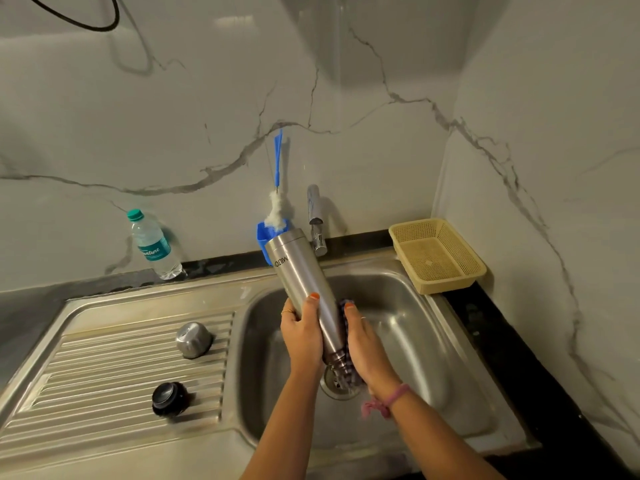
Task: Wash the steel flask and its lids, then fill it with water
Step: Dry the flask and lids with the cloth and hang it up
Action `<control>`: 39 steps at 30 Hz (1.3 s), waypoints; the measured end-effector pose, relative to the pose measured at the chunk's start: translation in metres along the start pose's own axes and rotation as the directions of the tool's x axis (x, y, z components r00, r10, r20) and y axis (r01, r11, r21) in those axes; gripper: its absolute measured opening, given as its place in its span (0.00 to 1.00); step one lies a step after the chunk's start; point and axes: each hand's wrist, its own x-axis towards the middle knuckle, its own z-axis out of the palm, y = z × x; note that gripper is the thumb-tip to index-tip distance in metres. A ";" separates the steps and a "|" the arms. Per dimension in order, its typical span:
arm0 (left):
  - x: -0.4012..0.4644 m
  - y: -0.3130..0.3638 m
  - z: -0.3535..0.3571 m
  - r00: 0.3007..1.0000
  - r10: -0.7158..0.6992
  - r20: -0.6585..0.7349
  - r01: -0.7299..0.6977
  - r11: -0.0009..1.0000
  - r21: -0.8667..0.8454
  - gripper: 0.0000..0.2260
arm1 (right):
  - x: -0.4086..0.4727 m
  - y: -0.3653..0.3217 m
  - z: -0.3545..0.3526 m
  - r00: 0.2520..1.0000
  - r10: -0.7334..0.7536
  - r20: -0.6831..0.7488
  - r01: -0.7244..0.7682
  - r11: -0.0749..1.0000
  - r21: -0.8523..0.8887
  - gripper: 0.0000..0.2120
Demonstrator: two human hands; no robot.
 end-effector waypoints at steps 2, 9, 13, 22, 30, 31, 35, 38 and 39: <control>-0.002 -0.002 0.003 1.000 -0.016 -0.024 0.015 0.999 -0.050 0.05 | 0.002 0.006 -0.003 1.000 0.022 -0.014 -0.022 1.000 0.015 0.25; -0.012 -0.005 0.008 0.999 -0.019 -0.050 0.013 0.992 -0.122 0.01 | -0.004 0.008 -0.017 0.999 0.016 -0.030 -0.015 1.000 0.025 0.18; -0.009 -0.002 0.002 0.999 -0.031 -0.033 0.027 0.990 -0.138 0.02 | -0.003 0.009 -0.012 0.997 0.069 -0.018 -0.068 0.996 0.066 0.19; 0.023 0.009 -0.048 0.957 -0.142 0.253 0.172 0.980 -0.100 0.38 | -0.010 0.010 0.025 0.979 0.197 0.058 -0.205 0.950 0.237 0.21; 0.033 0.041 -0.067 0.980 -0.131 0.153 0.135 0.991 -0.019 0.22 | -0.028 0.006 0.081 0.949 -0.042 -0.313 0.033 0.999 -0.034 0.21; 0.035 0.045 -0.071 0.980 -0.156 0.124 0.164 0.985 -0.055 0.22 | -0.028 0.005 0.086 0.941 -0.075 -0.329 0.068 0.997 -0.032 0.18; 0.048 0.060 -0.094 0.960 -0.261 0.102 0.277 0.937 -0.214 0.27 | -0.028 0.000 0.109 0.922 -0.100 -0.374 0.130 0.990 0.055 0.17; 0.064 0.066 -0.117 0.961 -0.253 0.109 0.273 0.926 -0.261 0.37 | -0.020 -0.002 0.122 0.941 0.048 -0.336 0.052 0.958 0.283 0.19; 0.068 0.070 -0.125 0.963 -0.241 0.121 0.266 0.920 -0.286 0.38 | -0.017 -0.001 0.125 0.944 0.097 -0.314 0.019 0.938 0.347 0.20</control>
